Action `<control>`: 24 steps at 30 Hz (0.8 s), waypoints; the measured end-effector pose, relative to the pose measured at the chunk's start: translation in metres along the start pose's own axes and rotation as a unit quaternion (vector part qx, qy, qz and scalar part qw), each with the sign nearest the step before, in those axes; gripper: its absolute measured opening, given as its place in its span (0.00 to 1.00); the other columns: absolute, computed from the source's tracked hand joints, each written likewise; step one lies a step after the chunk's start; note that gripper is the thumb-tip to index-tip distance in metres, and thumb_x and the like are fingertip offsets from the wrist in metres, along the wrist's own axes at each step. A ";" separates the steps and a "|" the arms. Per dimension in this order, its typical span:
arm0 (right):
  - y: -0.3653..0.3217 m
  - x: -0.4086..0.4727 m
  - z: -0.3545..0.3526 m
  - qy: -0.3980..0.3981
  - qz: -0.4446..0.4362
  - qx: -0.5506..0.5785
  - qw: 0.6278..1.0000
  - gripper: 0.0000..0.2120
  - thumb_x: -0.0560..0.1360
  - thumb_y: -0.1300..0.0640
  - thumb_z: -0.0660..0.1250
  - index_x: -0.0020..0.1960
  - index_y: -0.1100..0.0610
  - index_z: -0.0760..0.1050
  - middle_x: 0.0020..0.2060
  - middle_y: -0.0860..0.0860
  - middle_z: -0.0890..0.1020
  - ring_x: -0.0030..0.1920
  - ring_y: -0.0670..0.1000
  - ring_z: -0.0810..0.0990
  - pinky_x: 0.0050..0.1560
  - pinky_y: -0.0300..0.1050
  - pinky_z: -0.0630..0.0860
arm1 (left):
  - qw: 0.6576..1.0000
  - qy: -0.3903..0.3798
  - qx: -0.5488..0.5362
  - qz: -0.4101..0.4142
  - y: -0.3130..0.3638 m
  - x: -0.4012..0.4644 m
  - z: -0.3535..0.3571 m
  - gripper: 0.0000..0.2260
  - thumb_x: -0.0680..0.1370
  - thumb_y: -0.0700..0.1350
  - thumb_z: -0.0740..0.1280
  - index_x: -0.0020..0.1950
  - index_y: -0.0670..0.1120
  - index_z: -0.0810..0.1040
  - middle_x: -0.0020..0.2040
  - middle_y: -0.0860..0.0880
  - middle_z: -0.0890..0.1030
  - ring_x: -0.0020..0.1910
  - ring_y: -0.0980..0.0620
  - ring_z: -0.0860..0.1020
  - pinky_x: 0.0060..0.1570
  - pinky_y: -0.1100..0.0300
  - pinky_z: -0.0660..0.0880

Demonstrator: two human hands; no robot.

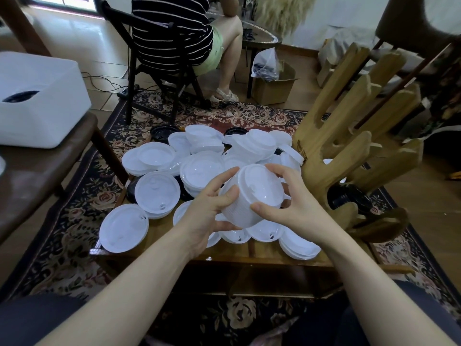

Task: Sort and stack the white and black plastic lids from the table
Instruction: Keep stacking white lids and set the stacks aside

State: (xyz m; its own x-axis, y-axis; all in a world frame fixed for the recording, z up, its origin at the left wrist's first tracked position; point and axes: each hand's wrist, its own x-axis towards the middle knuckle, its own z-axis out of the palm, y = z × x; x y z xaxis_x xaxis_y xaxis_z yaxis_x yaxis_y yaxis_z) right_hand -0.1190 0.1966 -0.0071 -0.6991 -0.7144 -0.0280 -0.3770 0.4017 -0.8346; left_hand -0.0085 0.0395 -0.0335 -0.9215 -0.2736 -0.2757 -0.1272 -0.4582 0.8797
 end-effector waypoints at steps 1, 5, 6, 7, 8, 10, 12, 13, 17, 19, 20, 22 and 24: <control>0.000 0.000 0.000 0.000 -0.002 -0.003 1.000 0.35 0.70 0.50 0.76 0.71 0.47 0.63 0.67 0.41 0.66 0.69 0.45 0.67 0.67 0.54 0.72 | 1.000 -0.003 -0.001 -0.002 0.000 0.000 0.000 0.25 0.72 0.54 0.74 0.68 0.60 0.76 0.70 0.50 0.75 0.66 0.46 0.76 0.53 0.43 0.82; -0.003 -0.002 0.004 0.016 -0.026 -0.007 1.000 0.34 0.71 0.51 0.76 0.70 0.46 0.63 0.65 0.40 0.66 0.67 0.41 0.66 0.67 0.49 0.71 | 1.000 0.000 0.017 0.005 -0.001 -0.001 0.001 0.27 0.68 0.58 0.73 0.68 0.62 0.75 0.68 0.52 0.77 0.64 0.49 0.78 0.54 0.45 0.82; -0.003 -0.002 0.005 0.018 -0.033 -0.012 0.999 0.34 0.71 0.51 0.76 0.71 0.45 0.63 0.65 0.40 0.65 0.67 0.38 0.65 0.67 0.46 0.71 | 1.000 0.006 0.021 0.010 -0.001 -0.001 0.001 0.28 0.67 0.58 0.73 0.67 0.63 0.75 0.67 0.52 0.77 0.63 0.49 0.78 0.53 0.46 0.82; -0.002 -0.002 0.006 0.014 -0.039 -0.017 0.999 0.35 0.71 0.51 0.76 0.71 0.45 0.62 0.65 0.41 0.65 0.66 0.36 0.64 0.66 0.43 0.70 | 1.000 0.013 0.021 0.014 -0.001 -0.001 0.001 0.28 0.67 0.57 0.74 0.67 0.63 0.75 0.66 0.51 0.78 0.62 0.49 0.79 0.52 0.47 0.83; -0.002 -0.002 0.006 0.003 -0.044 -0.017 0.999 0.36 0.70 0.49 0.76 0.72 0.45 0.62 0.66 0.41 0.65 0.66 0.34 0.63 0.65 0.41 0.69 | 0.999 0.021 0.020 0.017 -0.001 -0.001 0.002 0.28 0.66 0.57 0.74 0.66 0.63 0.75 0.65 0.51 0.78 0.62 0.49 0.79 0.51 0.49 0.83; -0.001 -0.001 0.002 -0.026 -0.045 0.009 0.999 0.39 0.67 0.45 0.75 0.74 0.45 0.63 0.66 0.40 0.66 0.67 0.35 0.66 0.64 0.42 0.71 | 0.999 0.043 0.014 0.024 -0.001 -0.001 0.003 0.28 0.66 0.55 0.74 0.66 0.63 0.75 0.65 0.52 0.78 0.61 0.50 0.79 0.48 0.51 0.83; 0.003 0.002 -0.006 -0.021 -0.041 0.041 0.998 0.38 0.66 0.44 0.73 0.74 0.45 0.64 0.65 0.40 0.68 0.66 0.38 0.71 0.61 0.43 0.76 | 0.997 0.075 0.006 0.032 0.001 0.000 0.001 0.28 0.65 0.55 0.74 0.65 0.62 0.76 0.65 0.52 0.78 0.62 0.49 0.78 0.45 0.53 0.83; 0.008 0.003 -0.010 -0.001 -0.039 0.038 0.999 0.37 0.67 0.44 0.73 0.73 0.45 0.65 0.64 0.40 0.69 0.65 0.38 0.72 0.59 0.43 0.77 | 0.995 0.090 -0.001 0.035 0.002 0.001 -0.001 0.28 0.65 0.55 0.73 0.65 0.61 0.76 0.65 0.52 0.78 0.62 0.49 0.77 0.43 0.53 0.83; 0.034 0.002 -0.020 0.033 -0.051 -0.114 0.992 0.23 0.72 0.51 0.74 0.65 0.49 0.73 0.57 0.41 0.73 0.59 0.40 0.74 0.54 0.42 0.75 | 0.991 0.122 -0.024 0.041 0.008 0.001 -0.013 0.25 0.66 0.56 0.71 0.63 0.62 0.78 0.64 0.54 0.76 0.62 0.47 0.76 0.38 0.55 0.82; 0.046 -0.003 -0.013 -0.023 -0.055 -0.223 0.973 0.17 0.71 0.50 0.75 0.58 0.48 0.76 0.52 0.43 0.74 0.56 0.42 0.72 0.54 0.42 0.72 | 0.991 0.127 -0.030 0.038 0.009 0.000 -0.017 0.25 0.66 0.57 0.71 0.63 0.62 0.78 0.65 0.54 0.76 0.63 0.46 0.75 0.39 0.54 0.82; 0.051 -0.005 -0.006 -0.051 -0.057 -0.268 0.960 0.16 0.71 0.49 0.75 0.56 0.49 0.77 0.50 0.44 0.73 0.54 0.44 0.71 0.54 0.42 0.70 | 0.991 0.127 -0.030 0.035 0.009 0.000 -0.018 0.26 0.66 0.57 0.71 0.64 0.62 0.77 0.65 0.54 0.76 0.63 0.46 0.75 0.40 0.53 0.82; 0.058 -0.007 0.008 -0.084 -0.072 -0.338 0.935 0.15 0.70 0.48 0.74 0.54 0.50 0.76 0.48 0.44 0.70 0.51 0.46 0.67 0.50 0.40 0.66 | 0.991 0.125 -0.026 0.027 0.007 0.000 -0.018 0.26 0.66 0.57 0.72 0.65 0.62 0.77 0.66 0.54 0.75 0.63 0.46 0.75 0.40 0.53 0.82; 0.062 -0.005 0.019 -0.097 -0.086 -0.400 0.907 0.16 0.71 0.47 0.73 0.55 0.52 0.75 0.48 0.46 0.69 0.50 0.47 0.64 0.46 0.42 0.62 | 0.992 0.119 -0.025 0.021 0.005 0.000 -0.019 0.26 0.67 0.57 0.73 0.65 0.62 0.77 0.65 0.54 0.75 0.63 0.46 0.75 0.39 0.54 0.82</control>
State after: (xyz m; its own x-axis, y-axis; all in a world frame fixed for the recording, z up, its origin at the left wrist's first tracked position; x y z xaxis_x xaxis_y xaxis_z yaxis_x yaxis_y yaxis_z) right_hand -0.1273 0.2139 -0.0696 -0.4973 -0.8623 -0.0954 -0.8451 0.5063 -0.1716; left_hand -0.0018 0.0212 -0.0368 -0.8120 -0.4825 -0.3285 -0.0667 -0.4824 0.8734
